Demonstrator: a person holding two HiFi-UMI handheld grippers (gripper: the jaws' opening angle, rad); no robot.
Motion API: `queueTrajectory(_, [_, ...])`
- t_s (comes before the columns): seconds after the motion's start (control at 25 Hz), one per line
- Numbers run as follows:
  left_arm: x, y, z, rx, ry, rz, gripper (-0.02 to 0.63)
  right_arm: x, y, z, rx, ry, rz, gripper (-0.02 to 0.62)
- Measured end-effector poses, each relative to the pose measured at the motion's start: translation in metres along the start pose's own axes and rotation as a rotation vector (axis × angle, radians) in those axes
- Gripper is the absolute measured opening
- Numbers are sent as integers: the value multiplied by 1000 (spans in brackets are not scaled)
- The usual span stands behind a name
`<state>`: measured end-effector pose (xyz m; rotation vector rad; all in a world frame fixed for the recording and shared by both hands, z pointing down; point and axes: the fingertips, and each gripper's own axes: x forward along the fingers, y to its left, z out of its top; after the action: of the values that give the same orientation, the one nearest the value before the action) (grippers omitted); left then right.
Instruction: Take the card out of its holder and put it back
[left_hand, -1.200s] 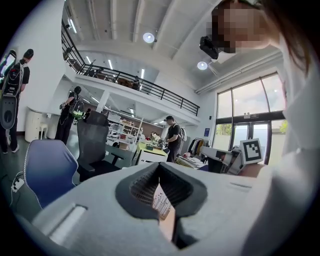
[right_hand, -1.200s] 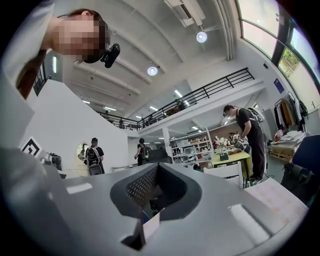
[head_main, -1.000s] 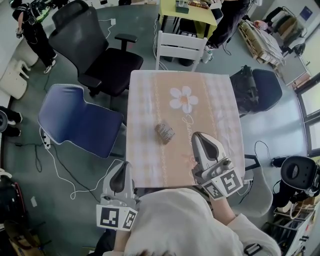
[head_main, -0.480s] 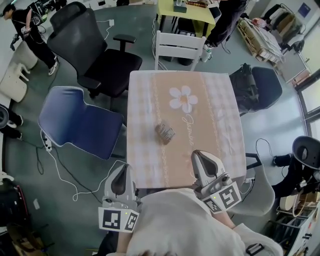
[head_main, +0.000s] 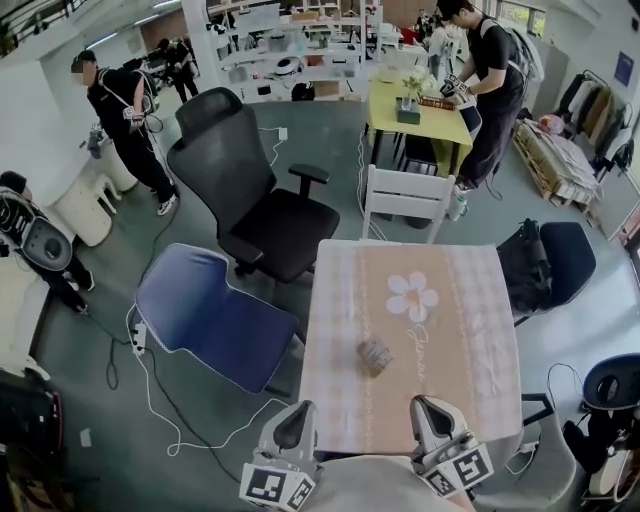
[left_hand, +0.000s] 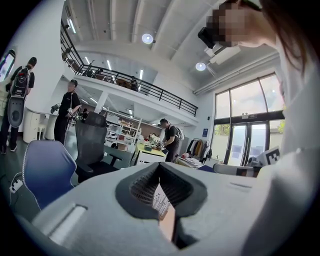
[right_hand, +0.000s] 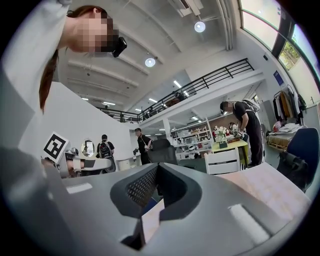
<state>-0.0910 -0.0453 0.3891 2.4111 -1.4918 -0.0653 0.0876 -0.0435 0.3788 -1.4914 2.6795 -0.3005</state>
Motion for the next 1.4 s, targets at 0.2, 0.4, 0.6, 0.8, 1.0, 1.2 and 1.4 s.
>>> queueTrajectory(0.2, [-4, -4, 1, 0, -5, -8, 0, -2, 4, 4, -12, -6, 4, -2])
queueTrajectory(0.4, [-5, -6, 3, -4, -17, -16, 0, -3, 6, -3, 8, 13, 3, -2])
queueTrajectory(0.6, [-5, -8, 3, 3, -24, -29, 0, -3, 9, -7, 15, 18, 2, -2])
queueTrajectory(0.8, [-9, -8, 5, 3, -31, -31, 0, -4, 13, -6, 9, 14, 7, -2])
queueTrajectory(1.0, [-13, -4, 8, -4, -36, -18, 0, -1, 18, -5, 6, 14, 15, -2])
queueTrajectory(1.2, [-15, -1, 7, -5, -39, -16, 0, 0, 22, -6, 5, 12, 17, -2])
queueTrajectory(1.4, [-11, 0, 7, -7, -36, -22, 0, 0, 18, -4, -3, 10, 2, -2])
